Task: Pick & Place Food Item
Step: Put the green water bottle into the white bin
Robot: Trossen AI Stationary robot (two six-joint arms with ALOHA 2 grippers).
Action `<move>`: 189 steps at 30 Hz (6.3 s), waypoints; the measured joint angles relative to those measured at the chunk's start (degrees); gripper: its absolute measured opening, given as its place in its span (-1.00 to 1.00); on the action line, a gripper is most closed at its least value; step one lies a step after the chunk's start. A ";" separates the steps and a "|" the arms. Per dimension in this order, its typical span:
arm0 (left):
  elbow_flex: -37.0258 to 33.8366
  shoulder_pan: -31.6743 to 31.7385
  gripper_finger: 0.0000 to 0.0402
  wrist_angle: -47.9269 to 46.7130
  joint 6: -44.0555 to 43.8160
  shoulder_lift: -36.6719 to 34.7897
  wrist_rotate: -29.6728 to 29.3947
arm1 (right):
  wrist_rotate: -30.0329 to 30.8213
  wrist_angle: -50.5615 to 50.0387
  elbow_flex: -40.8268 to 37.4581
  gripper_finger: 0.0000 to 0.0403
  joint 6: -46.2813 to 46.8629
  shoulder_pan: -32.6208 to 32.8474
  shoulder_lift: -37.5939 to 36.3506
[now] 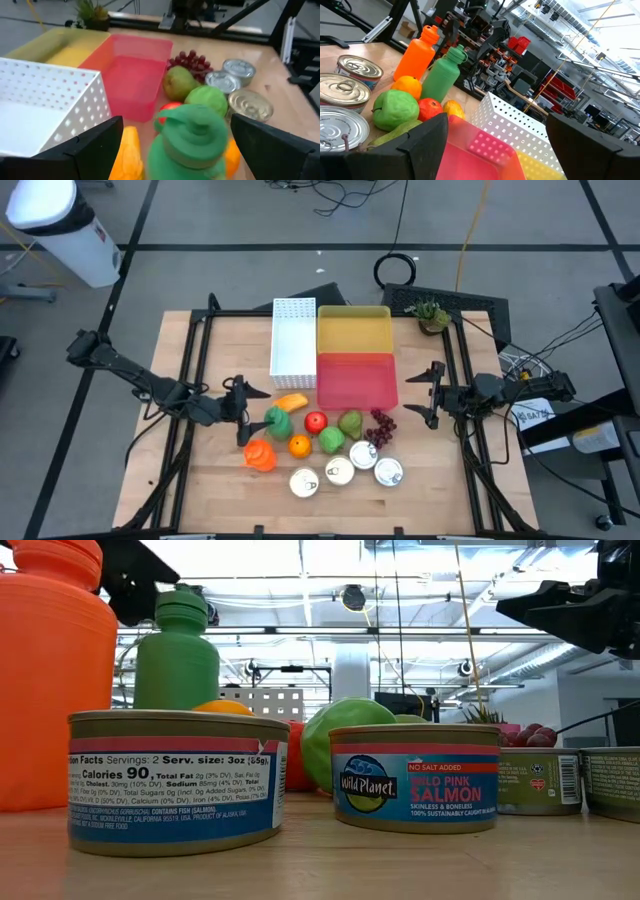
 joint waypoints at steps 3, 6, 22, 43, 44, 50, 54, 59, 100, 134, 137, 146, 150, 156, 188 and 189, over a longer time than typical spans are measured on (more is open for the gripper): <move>0.00 0.00 0.89 1.98 1.87 -0.28 0.02 | -0.01 0.00 0.00 0.57 0.00 0.00 0.00; 0.00 -0.07 0.89 2.46 2.73 -0.26 0.12 | -0.02 0.00 0.00 0.57 0.00 0.00 0.00; 0.11 0.31 0.89 3.15 -1.51 5.49 1.01 | -0.01 0.00 0.00 0.57 0.00 0.00 0.00; -0.17 0.68 0.85 -2.38 -1.29 5.64 2.83 | -0.02 0.00 0.01 0.57 0.01 0.00 0.00; -0.37 0.68 0.81 -2.90 -1.20 5.85 3.31 | -0.02 0.00 0.00 0.57 0.00 0.00 0.00; -0.15 1.47 0.38 -2.80 -1.61 5.73 3.72 | 0.00 0.00 0.00 0.57 0.01 0.00 0.00; -0.07 2.08 0.14 -0.87 -1.42 5.34 3.70 | 0.00 -0.15 0.00 0.57 0.00 0.00 0.00; -0.07 2.74 0.00 -0.01 -1.41 5.14 3.74 | -0.02 -0.17 0.00 0.57 0.00 0.00 0.00; -0.07 6.95 0.12 2.77 2.77 5.55 4.09 | 0.00 -0.15 0.00 0.57 0.00 0.00 0.00; 22.47 22.78 -0.53 -11.52 22.07 0.66 -1.32 | -0.01 -0.17 0.01 0.57 0.01 0.00 0.00; 22.92 20.38 -0.33 -20.64 15.17 0.64 -0.51 | 0.00 -0.17 0.00 0.57 0.00 0.00 0.00; 23.85 12.78 0.35 -49.11 -10.30 0.91 14.40 | 0.00 -0.17 0.00 0.57 0.00 0.00 0.00; 23.85 8.92 0.47 -55.56 -21.79 2.51 20.67 | 0.00 -0.17 0.00 0.57 0.00 0.00 0.00; 23.85 4.92 0.44 -62.02 -23.10 8.15 23.54 | -0.02 -0.17 0.00 0.57 0.00 0.00 0.00; 23.80 12.08 0.72 -51.14 -22.09 41.40 38.66 | 0.00 -0.17 0.00 0.57 0.01 0.00 0.00; 23.80 12.07 0.67 -51.79 -21.49 41.95 38.69 | -0.02 -0.16 0.00 0.57 0.02 0.00 0.00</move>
